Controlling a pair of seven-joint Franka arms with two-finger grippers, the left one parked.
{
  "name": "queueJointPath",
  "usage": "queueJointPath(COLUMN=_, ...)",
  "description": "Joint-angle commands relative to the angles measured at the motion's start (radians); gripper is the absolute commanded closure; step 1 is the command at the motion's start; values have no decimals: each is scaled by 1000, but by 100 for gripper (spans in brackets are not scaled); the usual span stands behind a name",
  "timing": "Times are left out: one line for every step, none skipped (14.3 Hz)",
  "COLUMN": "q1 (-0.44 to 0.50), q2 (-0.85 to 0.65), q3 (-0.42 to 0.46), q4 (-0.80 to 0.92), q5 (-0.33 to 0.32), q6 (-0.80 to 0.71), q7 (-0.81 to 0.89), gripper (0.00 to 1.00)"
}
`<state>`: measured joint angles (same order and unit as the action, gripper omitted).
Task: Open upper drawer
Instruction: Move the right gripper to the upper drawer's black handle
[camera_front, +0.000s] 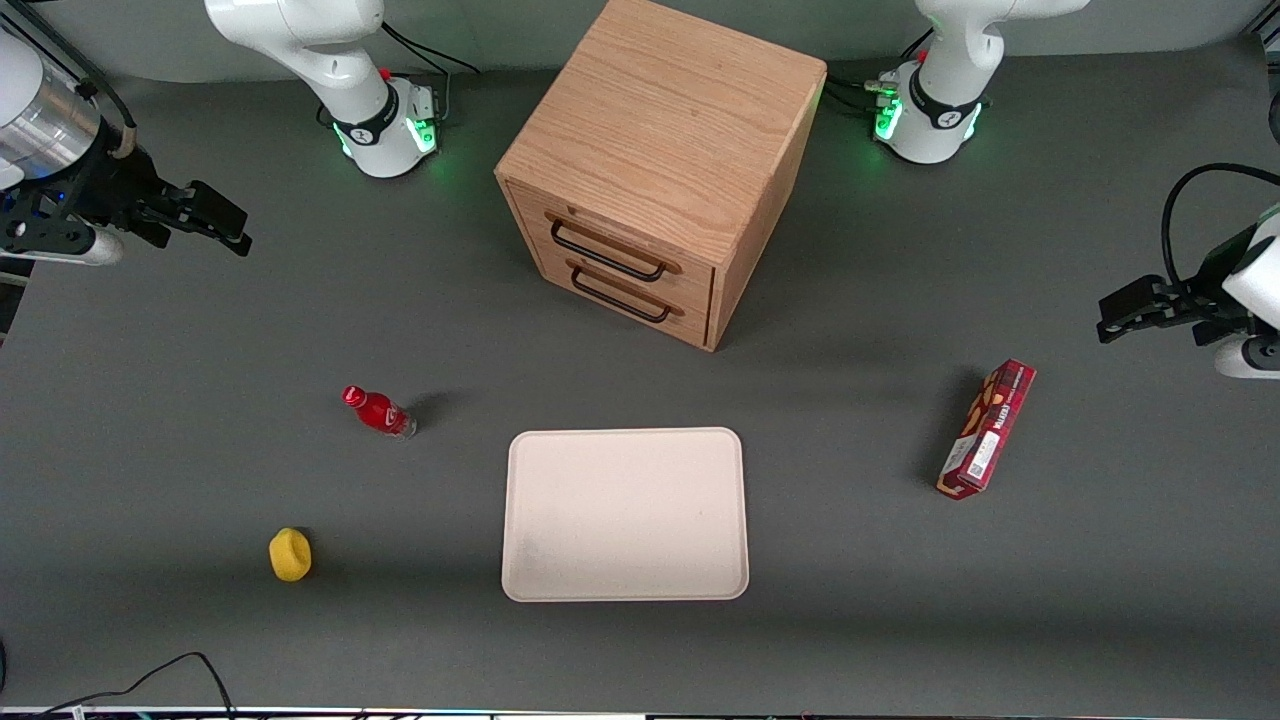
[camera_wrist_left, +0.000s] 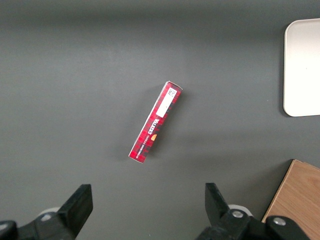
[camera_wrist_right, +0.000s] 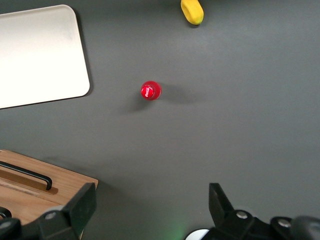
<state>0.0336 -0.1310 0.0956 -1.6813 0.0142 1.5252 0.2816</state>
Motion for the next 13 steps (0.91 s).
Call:
queueJointPath(q1=6, q2=13, q3=-4, q4=31, q5=9, q6=-17, q7=19, gripper=0)
queueJointPath(q1=6, q2=13, q3=-4, q4=35, q5=9, q6=-17, q7=31, gripper=0)
queueJointPath(q1=5, q2=16, q3=-4, q4=47, q5=10, q6=-19, q7=34, gripper=0)
queueJointPath(q1=5, q2=20, q3=-13, q4=51, q5=18, q6=-22, q7=36, gripper=0)
queueJointPath(q1=5, q2=21, q3=-13, q4=49, q5=15, q6=-23, q7=18, gripper=0)
queueJointPath(q1=5, q2=21, q3=-13, q4=51, q5=18, q6=-25, q7=7, gripper=0)
queueJointPath(q1=8, q2=10, q3=-2, q4=54, q5=20, q6=-26, q7=-57, gripper=0)
queueJointPath(q1=11, q2=2, q3=28, q4=67, q5=21, q6=-34, q7=-111, gripper=0)
queueJointPath(q1=9, q2=11, q3=74, q4=104, q5=24, q6=-37, q7=-120, gripper=0)
queueJointPath(q1=11, q2=19, q3=102, q4=124, q5=24, q6=-45, q7=-122, gripper=0)
queueJointPath(q1=11, q2=22, q3=134, q4=121, q5=27, q6=-45, q7=-128, gripper=0)
queueJointPath(q1=11, q2=45, q3=186, q4=136, q5=41, q6=-22, q7=-133, gripper=0)
queueJointPath(q1=11, q2=91, q3=235, q4=178, q5=53, q6=-16, q7=-133, gripper=0)
